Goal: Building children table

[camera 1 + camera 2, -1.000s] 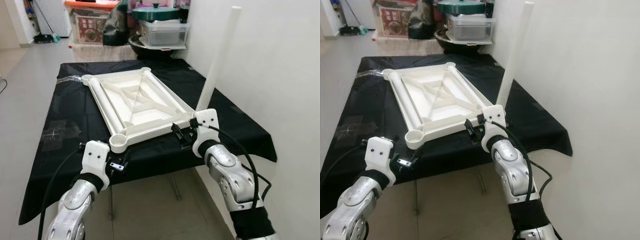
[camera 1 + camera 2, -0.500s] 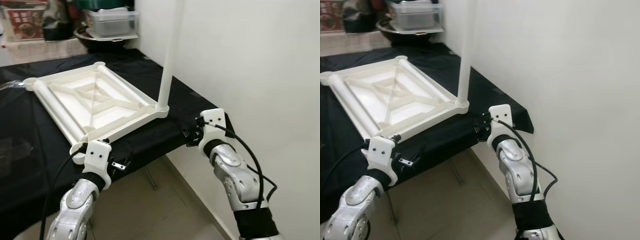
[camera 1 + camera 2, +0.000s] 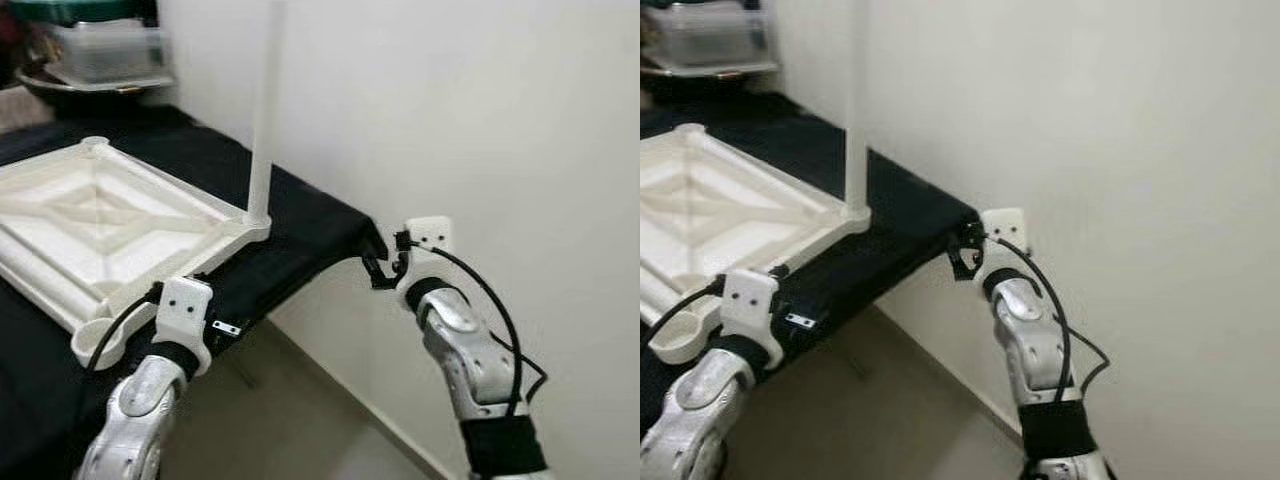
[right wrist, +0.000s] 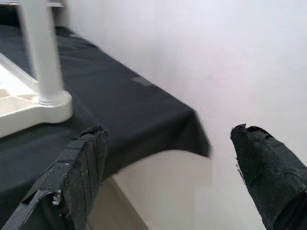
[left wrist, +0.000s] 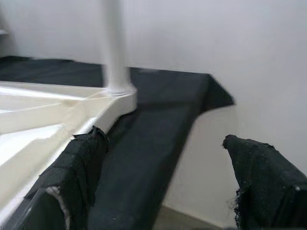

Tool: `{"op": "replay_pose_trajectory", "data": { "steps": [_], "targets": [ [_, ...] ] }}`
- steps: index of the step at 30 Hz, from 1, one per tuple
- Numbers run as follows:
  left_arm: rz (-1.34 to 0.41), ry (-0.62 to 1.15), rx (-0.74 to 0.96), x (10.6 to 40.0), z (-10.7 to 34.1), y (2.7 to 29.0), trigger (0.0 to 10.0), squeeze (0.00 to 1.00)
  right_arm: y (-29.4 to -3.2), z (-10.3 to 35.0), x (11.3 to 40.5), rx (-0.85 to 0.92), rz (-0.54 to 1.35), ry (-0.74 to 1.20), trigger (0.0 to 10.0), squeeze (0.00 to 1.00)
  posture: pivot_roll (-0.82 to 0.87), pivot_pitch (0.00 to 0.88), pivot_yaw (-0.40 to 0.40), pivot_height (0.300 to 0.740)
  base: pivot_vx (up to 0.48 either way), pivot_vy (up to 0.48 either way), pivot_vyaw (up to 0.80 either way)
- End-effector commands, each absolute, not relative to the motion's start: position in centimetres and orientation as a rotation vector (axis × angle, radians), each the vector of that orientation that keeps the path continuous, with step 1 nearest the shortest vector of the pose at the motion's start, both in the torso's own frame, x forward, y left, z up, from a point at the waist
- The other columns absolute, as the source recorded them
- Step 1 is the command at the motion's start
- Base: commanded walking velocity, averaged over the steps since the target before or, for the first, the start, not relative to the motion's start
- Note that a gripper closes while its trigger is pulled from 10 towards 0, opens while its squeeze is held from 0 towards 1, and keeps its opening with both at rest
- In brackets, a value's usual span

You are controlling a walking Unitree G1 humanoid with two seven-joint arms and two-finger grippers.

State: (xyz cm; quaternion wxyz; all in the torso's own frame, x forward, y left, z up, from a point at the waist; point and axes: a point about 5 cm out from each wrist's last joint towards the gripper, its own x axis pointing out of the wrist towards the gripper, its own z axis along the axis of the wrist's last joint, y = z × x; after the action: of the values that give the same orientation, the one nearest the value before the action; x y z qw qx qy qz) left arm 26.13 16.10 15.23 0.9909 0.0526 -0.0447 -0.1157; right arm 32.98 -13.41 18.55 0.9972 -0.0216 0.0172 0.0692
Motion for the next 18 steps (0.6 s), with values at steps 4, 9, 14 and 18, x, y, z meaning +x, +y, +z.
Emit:
{"op": "replay_pose_trajectory", "data": {
  "steps": [4,9,14,18],
  "targets": [
    [-0.26,-0.085,0.096,26.13,15.1,15.38,10.0,0.0,-14.6,18.12,32.95,-0.051,0.093,0.056,10.0,0.0,0.09,0.0,-0.115,0.74,0.0,0.0,-0.8],
    [-0.272,-0.092,0.09,26.04,15.15,15.23,10.0,0.0,-14.7,18.18,32.91,-0.065,0.092,0.051,10.0,0.0,0.09,0.0,-0.115,0.74,0.0,0.0,-0.8],
    [-0.278,-0.081,0.082,26.02,15.02,15.14,10.0,0.0,-14.67,18.33,32.78,-0.088,0.1,0.03,10.0,0.0,0.09,0.0,-0.116,0.74,0.0,0.0,-0.16],
    [-0.278,-0.072,0.072,26.01,14.91,15.07,10.0,0.0,-14.74,18.26,32.77,-0.105,0.099,0.037,10.0,0.0,0.08,0.0,-0.119,0.74,-0.274,0.0,0.0]
  ]
}}
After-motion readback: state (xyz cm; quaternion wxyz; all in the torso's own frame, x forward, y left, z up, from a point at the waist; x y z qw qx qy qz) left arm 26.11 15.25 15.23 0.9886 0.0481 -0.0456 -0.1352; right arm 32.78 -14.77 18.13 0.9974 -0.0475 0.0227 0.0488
